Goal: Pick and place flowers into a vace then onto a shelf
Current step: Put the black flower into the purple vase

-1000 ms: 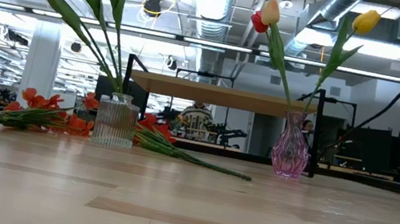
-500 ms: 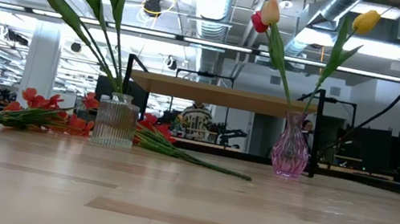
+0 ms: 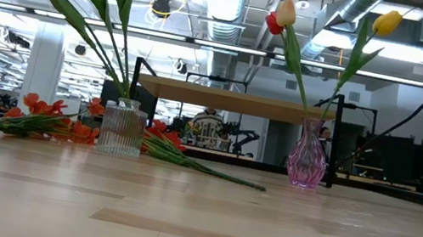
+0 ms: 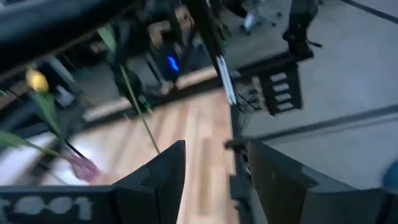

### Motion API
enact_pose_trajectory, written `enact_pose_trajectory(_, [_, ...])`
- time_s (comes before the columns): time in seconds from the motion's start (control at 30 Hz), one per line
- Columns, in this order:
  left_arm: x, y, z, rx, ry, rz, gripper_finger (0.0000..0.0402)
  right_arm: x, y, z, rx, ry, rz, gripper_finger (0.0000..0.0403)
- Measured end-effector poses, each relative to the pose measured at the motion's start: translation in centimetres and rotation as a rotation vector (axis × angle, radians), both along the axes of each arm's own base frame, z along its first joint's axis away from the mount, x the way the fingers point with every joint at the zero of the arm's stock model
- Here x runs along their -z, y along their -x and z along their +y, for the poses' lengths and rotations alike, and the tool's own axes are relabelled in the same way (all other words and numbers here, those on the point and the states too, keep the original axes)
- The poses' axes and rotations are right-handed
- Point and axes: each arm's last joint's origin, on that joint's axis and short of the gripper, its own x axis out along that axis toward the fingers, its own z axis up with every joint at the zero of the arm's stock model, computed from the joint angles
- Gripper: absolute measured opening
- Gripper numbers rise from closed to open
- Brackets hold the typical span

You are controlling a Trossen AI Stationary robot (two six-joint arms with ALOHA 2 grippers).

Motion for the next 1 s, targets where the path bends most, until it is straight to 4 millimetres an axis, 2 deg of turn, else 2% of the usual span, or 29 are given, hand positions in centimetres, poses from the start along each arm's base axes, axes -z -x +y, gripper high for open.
enact_pose_trajectory(0.13, [-1.4,0.8,0.4,0.023,-0.042,-0.011,0.0165,-0.7,1.1,-1.2,0.069,0.054,0.022,0.0])
enact_pose_trajectory(0.23, [-3.1,0.2,0.9,0.079,0.002,0.021,0.0165,-1.5,1.4,-2.2,0.083,0.046,0.027,0.0])
enact_pose_trajectory(0.3, [-4.5,-0.9,1.1,0.179,0.074,0.061,0.0165,-1.9,1.5,-2.9,0.095,0.034,0.031,0.0])
enact_pose_trajectory(0.4, [-6.4,-2.9,1.3,0.422,0.156,0.108,0.0165,-2.3,1.5,-3.9,0.101,0.05,0.055,0.0])
enact_pose_trajectory(0.5, [-7.7,-4.1,2.5,0.589,0.192,0.169,0.0165,-2.5,1.4,-4.8,0.105,0.065,0.077,0.0])
enact_pose_trajectory(0.63, [-10.5,-3.5,5.8,0.522,0.161,0.168,0.0165,-2.2,1.0,-5.4,0.107,0.087,0.11,0.0])
enact_pose_trajectory(0.8, [-14.1,-0.7,8.7,0.436,0.075,0.07,0.0165,-1.6,1.1,-5.8,0.103,0.103,0.165,0.0])
enact_pose_trajectory(0.9, [-15.2,0.4,10.1,0.445,0.056,0.049,0.0165,-1.3,1.2,-5.9,0.107,0.12,0.185,0.0])
enact_pose_trajectory(1.0, [-15.2,0.2,12.0,0.41,0.054,0.048,0.0165,-1.3,1.1,-6.1,0.108,0.124,0.189,0.0])
